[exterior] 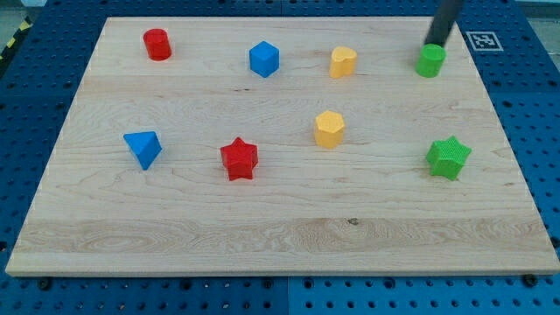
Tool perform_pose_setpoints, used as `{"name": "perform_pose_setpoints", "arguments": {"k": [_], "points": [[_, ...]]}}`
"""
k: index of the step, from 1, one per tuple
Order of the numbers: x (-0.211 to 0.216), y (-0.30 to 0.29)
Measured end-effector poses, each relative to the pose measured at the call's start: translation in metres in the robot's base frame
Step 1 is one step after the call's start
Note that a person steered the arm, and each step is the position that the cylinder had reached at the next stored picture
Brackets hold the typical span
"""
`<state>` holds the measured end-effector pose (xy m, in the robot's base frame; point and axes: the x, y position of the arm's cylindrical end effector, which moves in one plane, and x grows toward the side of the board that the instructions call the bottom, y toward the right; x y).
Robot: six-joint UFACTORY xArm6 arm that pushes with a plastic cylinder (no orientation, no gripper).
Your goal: Move the yellow heart to the top right of the yellow hexagon
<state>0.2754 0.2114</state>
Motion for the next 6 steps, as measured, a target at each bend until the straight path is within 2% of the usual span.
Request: {"name": "perform_pose_setpoints", "arguments": {"k": [1,2,4,6], "points": [[-0.004,-0.065],[-0.005,-0.068],[-0.011,-0.137],[0.058,-0.134]]}}
